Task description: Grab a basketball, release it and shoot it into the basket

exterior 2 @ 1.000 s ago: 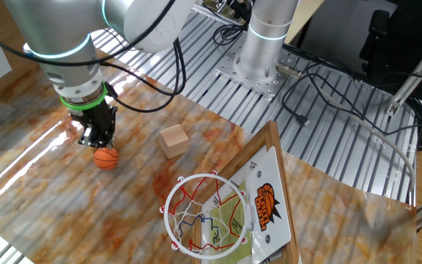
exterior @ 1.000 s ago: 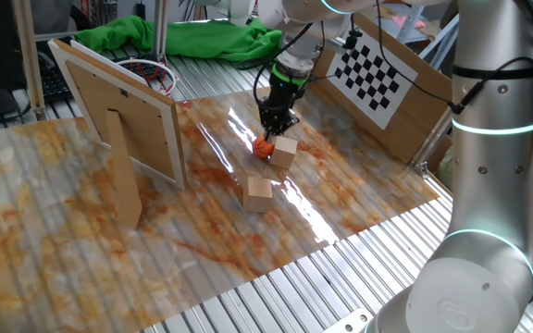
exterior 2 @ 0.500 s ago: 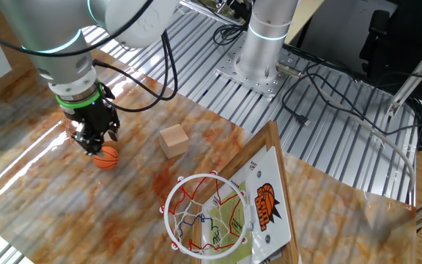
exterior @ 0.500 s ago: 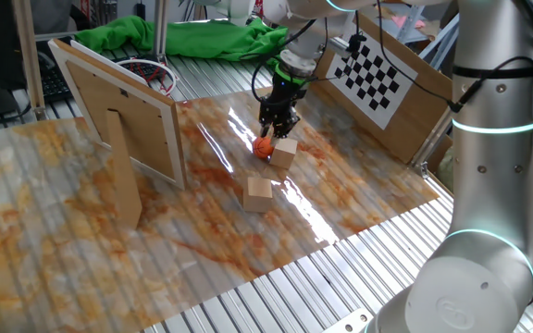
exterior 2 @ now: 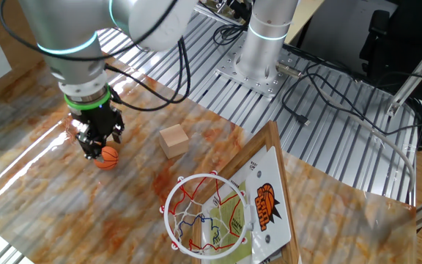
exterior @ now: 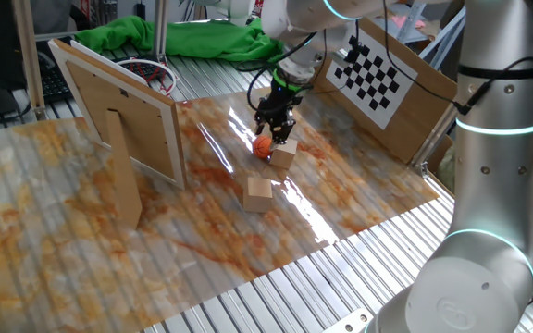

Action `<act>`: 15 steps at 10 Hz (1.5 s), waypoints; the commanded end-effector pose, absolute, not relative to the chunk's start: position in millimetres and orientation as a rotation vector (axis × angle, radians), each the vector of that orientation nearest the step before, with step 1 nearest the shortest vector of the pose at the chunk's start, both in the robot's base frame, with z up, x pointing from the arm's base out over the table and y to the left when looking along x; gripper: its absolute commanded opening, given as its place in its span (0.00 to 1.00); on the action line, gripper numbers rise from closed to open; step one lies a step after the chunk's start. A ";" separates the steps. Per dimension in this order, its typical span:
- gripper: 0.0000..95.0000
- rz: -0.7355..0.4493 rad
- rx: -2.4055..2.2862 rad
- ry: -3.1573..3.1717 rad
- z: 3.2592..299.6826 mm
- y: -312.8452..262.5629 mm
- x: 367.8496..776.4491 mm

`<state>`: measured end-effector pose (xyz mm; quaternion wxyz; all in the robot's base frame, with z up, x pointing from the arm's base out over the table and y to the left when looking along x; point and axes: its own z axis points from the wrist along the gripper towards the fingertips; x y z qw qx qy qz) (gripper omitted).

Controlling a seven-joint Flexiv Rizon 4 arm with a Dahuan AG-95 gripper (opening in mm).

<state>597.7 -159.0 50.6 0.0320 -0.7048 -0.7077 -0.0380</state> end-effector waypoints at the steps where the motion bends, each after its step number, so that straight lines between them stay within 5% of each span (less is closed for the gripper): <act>1: 0.60 -0.108 -2.195 -2.194 45.1 -158.7 602.0; 5: 0.60 -0.102 -2.221 -2.223 37.2 -159.2 605.0; 6: 0.80 -0.101 -2.220 -2.242 34.0 -160.4 605.5; 7: 0.80 -0.090 -2.218 -2.265 31.5 -161.2 605.9; 8: 0.60 -0.082 -2.216 -2.280 29.5 -161.5 606.4; 9: 0.60 -0.076 -2.194 -2.306 28.9 -162.3 606.1; 10: 0.20 -0.075 -2.179 -2.321 28.8 -162.6 606.0; 11: 0.00 -0.062 -2.162 -2.338 28.6 -162.8 605.8; 15: 0.00 -0.052 -2.143 -2.343 28.6 -163.0 605.7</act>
